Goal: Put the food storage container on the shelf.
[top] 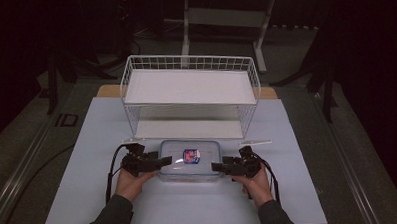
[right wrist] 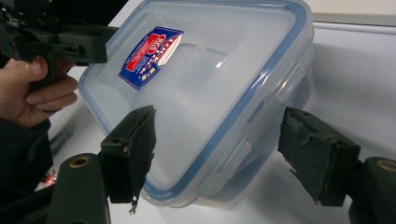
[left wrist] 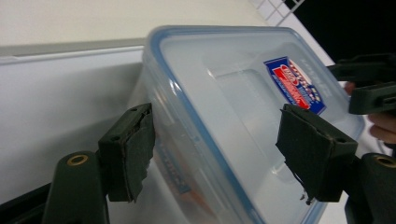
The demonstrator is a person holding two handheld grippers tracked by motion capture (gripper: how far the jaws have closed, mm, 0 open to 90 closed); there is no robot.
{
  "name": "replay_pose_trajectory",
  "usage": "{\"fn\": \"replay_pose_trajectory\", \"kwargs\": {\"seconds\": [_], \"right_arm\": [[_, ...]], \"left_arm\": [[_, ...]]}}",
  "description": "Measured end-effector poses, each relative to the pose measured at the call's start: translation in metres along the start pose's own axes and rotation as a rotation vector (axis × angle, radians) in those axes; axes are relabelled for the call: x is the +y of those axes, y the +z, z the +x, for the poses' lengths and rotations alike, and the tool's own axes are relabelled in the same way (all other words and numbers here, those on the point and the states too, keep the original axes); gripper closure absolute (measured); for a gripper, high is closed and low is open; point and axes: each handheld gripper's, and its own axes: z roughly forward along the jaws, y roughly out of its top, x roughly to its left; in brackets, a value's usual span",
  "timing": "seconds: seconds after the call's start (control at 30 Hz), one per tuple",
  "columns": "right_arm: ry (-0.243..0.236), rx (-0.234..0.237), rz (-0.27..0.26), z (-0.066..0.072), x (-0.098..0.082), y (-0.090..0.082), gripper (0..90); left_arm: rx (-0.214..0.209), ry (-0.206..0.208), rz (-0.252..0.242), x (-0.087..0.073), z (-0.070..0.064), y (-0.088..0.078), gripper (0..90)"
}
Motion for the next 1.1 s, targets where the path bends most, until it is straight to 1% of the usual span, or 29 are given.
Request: {"fn": "replay_pose_trajectory", "kwargs": {"seconds": [0.07, 0.1, 0.13, 0.17, 0.23, 0.27, 0.3, 0.33, 0.37, 0.4, 0.43, 0.47, 0.5, 0.53, 0.57, 0.6, 0.63, 0.67, 0.7, 0.73, 0.77, 0.8, 0.9, 0.97, 1.03, 1.1], "right_arm": [[0.009, 0.01, 0.004, -0.001, 0.0, 0.001, 25.2], [0.016, 0.017, 0.004, -0.002, 0.0, 0.001, 24.5], [0.016, 0.017, 0.004, -0.002, 0.0, 0.001, 24.5], [0.029, 0.032, 0.007, -0.005, 0.0, 0.002, 23.4], [0.051, 0.05, 0.009, -0.008, 0.0, 0.003, 23.0], [0.051, 0.05, 0.009, -0.008, 0.0, 0.003, 23.0], [0.066, 0.064, 0.011, -0.01, -0.001, 0.004, 23.1], [0.093, 0.092, 0.015, -0.012, -0.001, 0.006, 23.7], [0.114, 0.114, 0.021, -0.014, -0.002, 0.008, 22.8], [0.117, 0.108, 0.004, -0.014, -0.002, 0.009, 24.0], [0.12, 0.108, 0.007, -0.014, -0.001, 0.009, 24.6], [0.12, 0.108, 0.007, -0.014, -0.001, 0.009, 24.6], [0.133, 0.117, 0.007, -0.015, -0.002, 0.007, 28.1], [0.133, 0.117, 0.007, -0.015, -0.002, 0.007, 28.1], [0.146, 0.135, -0.001, -0.017, -0.002, 0.003, 32.8], [0.146, 0.135, -0.001, -0.017, -0.002, 0.003, 32.8], [0.15, 0.143, -0.005, -0.017, -0.003, 0.002, 34.6], [0.149, 0.146, -0.012, -0.018, -0.004, 0.0, 36.1], [0.145, 0.154, -0.021, -0.017, -0.005, -0.002, 39.6], [0.145, 0.154, -0.021, -0.017, -0.005, -0.002, 39.6], [0.145, 0.164, -0.026, -0.017, -0.006, -0.006, 44.2], [0.145, 0.164, -0.026, -0.017, -0.006, -0.006, 44.2], [0.132, 0.184, -0.027, -0.014, -0.008, -0.012, 49.2], [0.132, 0.184, -0.027, -0.014, -0.008, -0.012, 49.2], [0.125, 0.183, -0.028, -0.012, -0.009, -0.014, 50.2], [0.125, 0.184, -0.029, -0.012, -0.009, -0.014, 50.2]], "left_arm": [[-0.024, -0.032, 0.006, -0.001, 0.003, 0.001, 27.3], [-0.029, -0.043, 0.005, -0.001, 0.003, 0.001, 27.1], [-0.029, -0.043, 0.005, -0.001, 0.003, 0.001, 26.9], [-0.044, -0.066, 0.011, -0.001, 0.005, 0.002, 26.8], [-0.057, -0.094, 0.016, -0.001, 0.007, 0.003, 26.6], [-0.057, -0.094, 0.016, -0.001, 0.007, 0.003, 26.6], [-0.072, -0.11, 0.019, -0.002, 0.009, 0.004, 26.6], [-0.087, -0.12, 0.027, -0.002, 0.01, 0.005, 26.5], [-0.089, -0.121, 0.026, -0.002, 0.011, 0.006, 25.8], [-0.087, -0.115, 0.025, -0.002, 0.01, 0.005, 25.9], [-0.081, -0.105, 0.025, -0.001, 0.009, 0.005, 26.2], [-0.081, -0.106, 0.027, -0.001, 0.009, 0.005, 26.2], [-0.092, -0.12, 0.031, -0.001, 0.01, 0.002, 28.5], [-0.092, -0.12, 0.031, -0.001, 0.01, 0.002, 31.1], [-0.098, -0.13, 0.028, 0.0, 0.011, 0.0, 33.6], [-0.106, -0.134, 0.028, 0.0, 0.012, -0.002, 33.6], [-0.112, -0.128, 0.028, -0.001, 0.012, -0.003, 35.3], [-0.114, -0.126, 0.025, -0.001, 0.012, -0.005, 36.5], [-0.115, -0.125, 0.024, -0.002, 0.011, -0.007, 39.2], [-0.121, -0.12, 0.021, -0.002, 0.011, -0.009, 39.2], [-0.131, -0.119, 0.015, -0.003, 0.011, -0.011, 43.1], [-0.141, -0.12, 0.01, -0.005, 0.011, -0.014, 43.1], [-0.16, -0.101, 0.006, -0.008, 0.009, -0.02, 48.1], [-0.164, -0.094, 0.006, -0.009, 0.009, -0.021, 48.7], [-0.179, -0.095, 0.003, -0.012, 0.009, -0.024, 50.9], [-0.178, -0.093, 0.004, -0.012, 0.009, -0.024, 50.9]]}}
